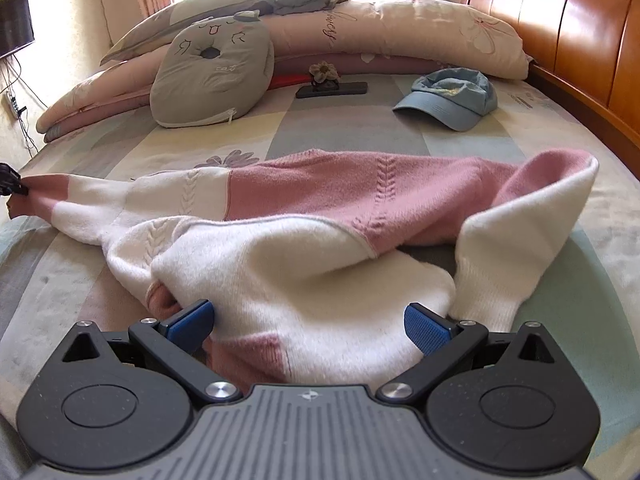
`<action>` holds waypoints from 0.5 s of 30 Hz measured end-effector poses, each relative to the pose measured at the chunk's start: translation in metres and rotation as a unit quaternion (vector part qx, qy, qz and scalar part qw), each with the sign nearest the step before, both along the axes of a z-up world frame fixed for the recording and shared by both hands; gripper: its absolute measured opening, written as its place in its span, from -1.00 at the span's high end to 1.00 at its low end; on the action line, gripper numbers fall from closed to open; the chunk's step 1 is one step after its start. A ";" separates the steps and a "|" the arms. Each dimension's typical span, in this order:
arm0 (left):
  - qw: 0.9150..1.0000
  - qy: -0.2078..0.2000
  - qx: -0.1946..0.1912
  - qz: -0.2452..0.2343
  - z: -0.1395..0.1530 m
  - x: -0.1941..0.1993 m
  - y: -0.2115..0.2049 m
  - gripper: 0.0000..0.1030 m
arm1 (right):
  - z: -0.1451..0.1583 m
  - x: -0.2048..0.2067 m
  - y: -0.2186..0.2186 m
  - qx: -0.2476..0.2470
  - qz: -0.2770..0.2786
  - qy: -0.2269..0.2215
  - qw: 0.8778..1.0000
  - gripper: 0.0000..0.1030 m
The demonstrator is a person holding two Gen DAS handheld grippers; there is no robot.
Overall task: Fold clothes
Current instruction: 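Pull the pink sleeve across the bed with the left gripper and release, then reach the right gripper to the white sleeve cuff of the sweater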
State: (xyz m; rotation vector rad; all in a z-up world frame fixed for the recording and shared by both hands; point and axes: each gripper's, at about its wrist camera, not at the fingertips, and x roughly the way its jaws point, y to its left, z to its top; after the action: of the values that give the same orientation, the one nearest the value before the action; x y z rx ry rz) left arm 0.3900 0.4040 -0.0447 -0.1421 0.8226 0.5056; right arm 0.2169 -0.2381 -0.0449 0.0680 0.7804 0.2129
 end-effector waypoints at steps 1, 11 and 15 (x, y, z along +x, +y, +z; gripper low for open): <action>1.000 0.004 0.005 0.010 0.001 -0.002 0.002 0.68 | 0.000 0.001 0.001 0.001 0.000 0.000 1.000 -1.00; 0.992 0.046 0.055 0.103 0.009 -0.020 0.020 0.53 | 0.011 -0.015 -0.003 0.014 0.008 -0.015 1.000 -1.00; 0.996 0.023 0.039 0.078 0.033 -0.041 0.016 0.41 | 0.015 -0.026 -0.010 0.022 0.004 -0.021 1.000 -1.00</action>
State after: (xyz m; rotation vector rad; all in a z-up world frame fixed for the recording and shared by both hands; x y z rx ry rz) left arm 0.3493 0.4203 -0.0113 -0.1248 0.8389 0.6895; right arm 0.1908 -0.2482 -0.0295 0.1030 0.7351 0.2379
